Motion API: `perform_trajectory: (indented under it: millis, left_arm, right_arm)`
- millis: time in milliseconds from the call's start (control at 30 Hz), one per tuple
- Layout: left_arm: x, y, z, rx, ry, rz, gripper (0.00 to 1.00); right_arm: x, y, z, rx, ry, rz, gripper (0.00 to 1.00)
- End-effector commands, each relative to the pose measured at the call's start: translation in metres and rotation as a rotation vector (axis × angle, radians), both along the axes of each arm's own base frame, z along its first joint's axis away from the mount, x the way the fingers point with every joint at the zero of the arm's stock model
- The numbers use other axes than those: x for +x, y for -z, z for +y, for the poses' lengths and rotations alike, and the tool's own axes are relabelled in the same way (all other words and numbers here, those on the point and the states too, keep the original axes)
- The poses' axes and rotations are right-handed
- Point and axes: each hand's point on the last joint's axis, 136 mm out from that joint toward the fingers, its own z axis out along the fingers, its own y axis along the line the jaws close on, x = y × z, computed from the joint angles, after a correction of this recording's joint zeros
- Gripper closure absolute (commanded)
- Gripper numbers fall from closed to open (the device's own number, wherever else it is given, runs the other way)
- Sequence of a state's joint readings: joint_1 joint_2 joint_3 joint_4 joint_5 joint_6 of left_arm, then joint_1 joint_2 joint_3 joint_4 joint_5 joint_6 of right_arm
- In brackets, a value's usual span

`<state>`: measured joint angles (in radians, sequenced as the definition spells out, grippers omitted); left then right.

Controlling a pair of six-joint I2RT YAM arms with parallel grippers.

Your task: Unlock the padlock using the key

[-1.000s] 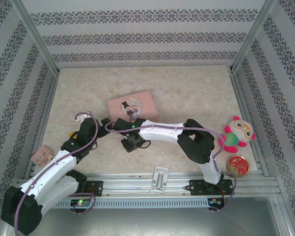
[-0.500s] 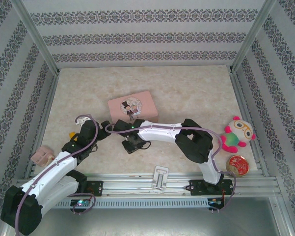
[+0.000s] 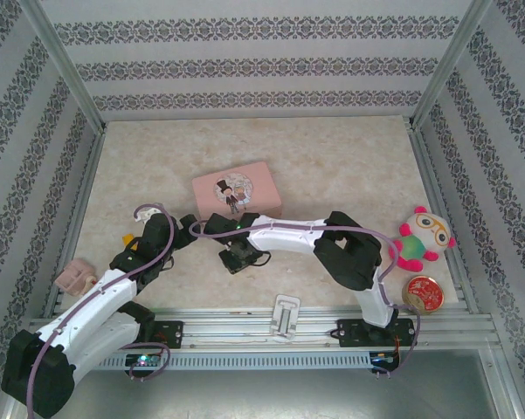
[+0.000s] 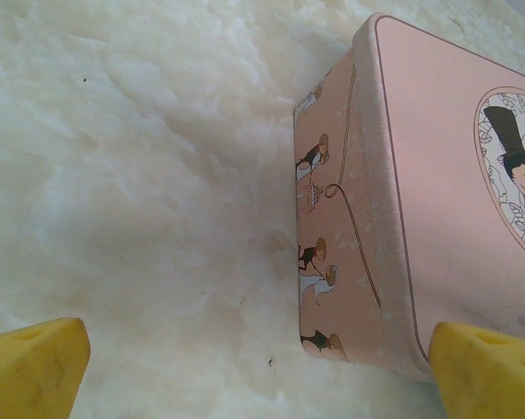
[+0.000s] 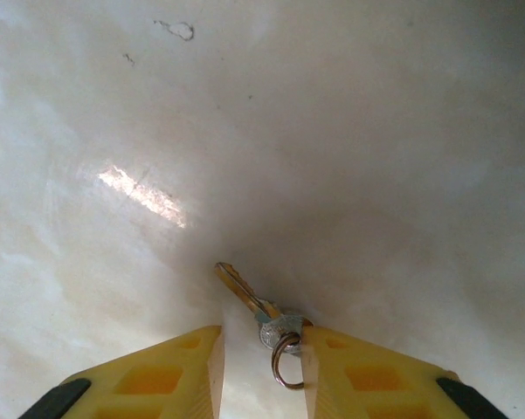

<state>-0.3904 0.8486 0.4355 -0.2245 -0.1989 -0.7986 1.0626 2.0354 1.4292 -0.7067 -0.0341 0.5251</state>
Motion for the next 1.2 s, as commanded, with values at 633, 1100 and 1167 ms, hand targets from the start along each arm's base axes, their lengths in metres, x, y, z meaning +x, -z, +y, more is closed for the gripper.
perform_trajectory:
  millis: [633, 1100, 1167]
  left_arm:
    - [0.004, -0.016, 0.003, -0.013, -0.017, -0.021, 0.01]
    - [0.007, -0.024, -0.002, -0.019, 0.005, -0.035, 0.01]
    - [0.007, -0.025, -0.002, -0.019, 0.011, -0.034, 0.01]
  right_arm:
    - [-0.015, -0.003, -0.016, 0.014, 0.018, 0.064, 0.65]
    - [-0.013, -0.028, -0.004, 0.155, 0.052, 0.079, 0.70]
    - [-0.012, -0.033, -0.004, 0.161, 0.051, 0.064, 0.68]
